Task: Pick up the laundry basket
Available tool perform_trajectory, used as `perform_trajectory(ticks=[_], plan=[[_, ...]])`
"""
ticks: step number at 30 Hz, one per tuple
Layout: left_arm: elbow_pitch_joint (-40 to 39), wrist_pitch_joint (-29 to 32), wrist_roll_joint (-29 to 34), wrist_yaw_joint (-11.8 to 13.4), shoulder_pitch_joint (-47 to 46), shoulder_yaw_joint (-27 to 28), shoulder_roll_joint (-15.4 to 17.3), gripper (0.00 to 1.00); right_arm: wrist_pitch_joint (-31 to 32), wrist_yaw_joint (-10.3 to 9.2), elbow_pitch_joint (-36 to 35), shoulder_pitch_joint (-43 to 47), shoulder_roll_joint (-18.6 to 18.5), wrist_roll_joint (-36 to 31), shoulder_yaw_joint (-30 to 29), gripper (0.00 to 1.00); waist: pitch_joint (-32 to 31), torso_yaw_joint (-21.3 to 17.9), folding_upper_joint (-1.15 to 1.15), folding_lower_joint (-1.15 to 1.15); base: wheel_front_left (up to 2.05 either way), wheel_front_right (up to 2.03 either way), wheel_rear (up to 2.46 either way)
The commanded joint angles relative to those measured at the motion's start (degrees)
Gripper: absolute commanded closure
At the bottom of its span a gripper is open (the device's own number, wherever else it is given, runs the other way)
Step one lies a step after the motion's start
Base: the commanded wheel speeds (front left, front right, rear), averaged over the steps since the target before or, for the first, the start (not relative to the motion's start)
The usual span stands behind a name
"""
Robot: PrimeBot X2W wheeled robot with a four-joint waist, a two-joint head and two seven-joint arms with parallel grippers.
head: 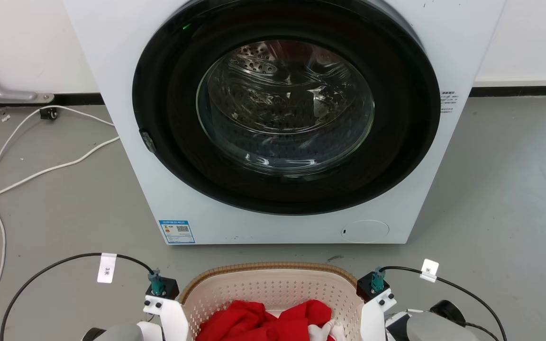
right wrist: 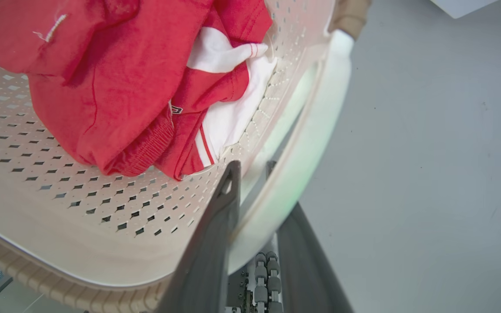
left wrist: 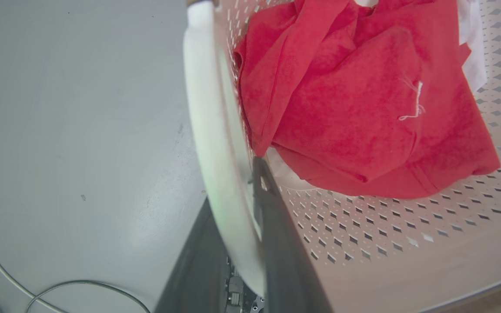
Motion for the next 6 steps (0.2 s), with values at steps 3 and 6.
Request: perform_trajectory(ticks=[3, 6], plan=[[0.8, -0.1, -0.3, 0.1, -0.8, -0.7, 1.2, 1.0, 0.3, -0.16, 0.5, -1.1, -1.2, 0.1, 0.4, 1.0, 0.0, 0.0, 0.0, 0.0, 0.0, 0.0, 0.0], [0.8, -0.1, -0.8, 0.1, -0.9, -1.1, 1.3, 1.0, 0.3, -0.16, 0.6, -1.1, -1.2, 0.3, 0.5, 1.0, 0.0, 0.0, 0.0, 0.0, 0.0, 0.0, 0.0]])
